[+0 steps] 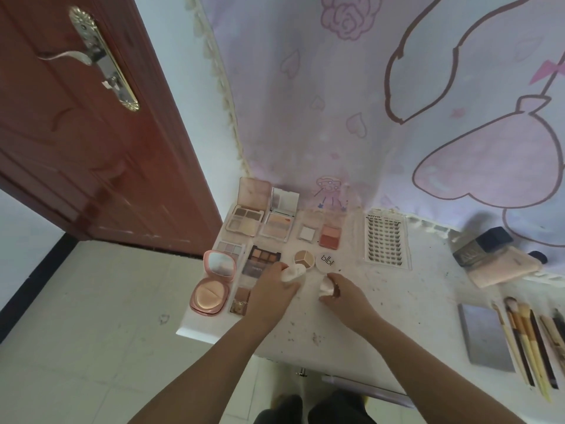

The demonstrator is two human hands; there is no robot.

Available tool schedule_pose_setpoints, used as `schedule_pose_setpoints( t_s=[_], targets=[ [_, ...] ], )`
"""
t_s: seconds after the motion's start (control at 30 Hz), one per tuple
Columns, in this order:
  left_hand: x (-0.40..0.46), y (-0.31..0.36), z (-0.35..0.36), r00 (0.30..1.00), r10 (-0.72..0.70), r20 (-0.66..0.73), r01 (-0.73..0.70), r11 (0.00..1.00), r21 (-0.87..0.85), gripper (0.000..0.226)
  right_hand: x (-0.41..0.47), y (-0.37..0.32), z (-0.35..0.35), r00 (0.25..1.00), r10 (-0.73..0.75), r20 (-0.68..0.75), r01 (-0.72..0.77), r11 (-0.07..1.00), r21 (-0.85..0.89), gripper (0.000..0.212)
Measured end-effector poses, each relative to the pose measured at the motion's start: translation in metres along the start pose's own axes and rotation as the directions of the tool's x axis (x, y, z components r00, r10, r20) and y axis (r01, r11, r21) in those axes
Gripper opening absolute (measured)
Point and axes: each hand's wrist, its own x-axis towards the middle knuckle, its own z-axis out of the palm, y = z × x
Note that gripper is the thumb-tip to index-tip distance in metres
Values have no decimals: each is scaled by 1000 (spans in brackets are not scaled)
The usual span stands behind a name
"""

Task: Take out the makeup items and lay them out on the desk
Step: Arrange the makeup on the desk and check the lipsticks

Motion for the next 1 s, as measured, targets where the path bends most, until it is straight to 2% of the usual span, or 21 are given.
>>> schedule_pose_setpoints(
  t_s=[0.07, 0.13, 0.2, 0.37, 0.43, 0.5, 0.63, 0.73, 0.8, 0.9, 1.0],
  targets=[
    [3, -2, 6, 998, 35, -55, -29, 994, 104, 33, 4, -5, 16, 999, -31, -35, 31, 1000, -1, 43],
    [5, -8, 11, 988, 96, -121, -57, 955, 291, 35, 7, -6, 29, 992, -103, -72, 91, 985, -149, 41],
    [5, -13, 15, 980, 121, -156, -57, 930, 364, 33, 8, -4, 38, 977, -173, -125, 131, 948, -289, 43],
    [5, -20, 19, 974, 134, -180, -60, 930, 363, 30, 15, -5, 42, 978, -175, -110, 139, 951, -275, 35],
    [4, -20, 20, 975, 131, -178, -57, 927, 371, 38, 16, -4, 40, 982, -164, -96, 134, 957, -259, 32],
    [1, -16, 18, 973, 139, -183, -59, 921, 384, 51, 14, -5, 34, 988, -145, -58, 130, 969, -210, 37],
    [-3, 11, 20, 911, 329, -248, -211, 890, 404, 59, 5, 1, -4, 988, -151, 28, 154, 977, -150, 50],
    [2, 56, 46, 849, 452, -273, -332, 859, 390, 51, -6, 14, -62, 980, -201, -9, 197, 967, -162, 35],
    [7, 94, 76, 822, 515, -244, -425, 839, 339, 45, -10, 27, -111, 971, -219, -93, 198, 960, -197, 25],
    [19, 142, 134, 797, 591, -128, -552, 798, 243, 37, -12, 54, -189, 960, -169, -223, 98, 949, -300, 25],
    [34, 180, 193, 820, 555, 136, -571, 782, 251, 41, -7, 85, -252, 920, -159, -357, -51, 857, -513, 29]
  ],
)
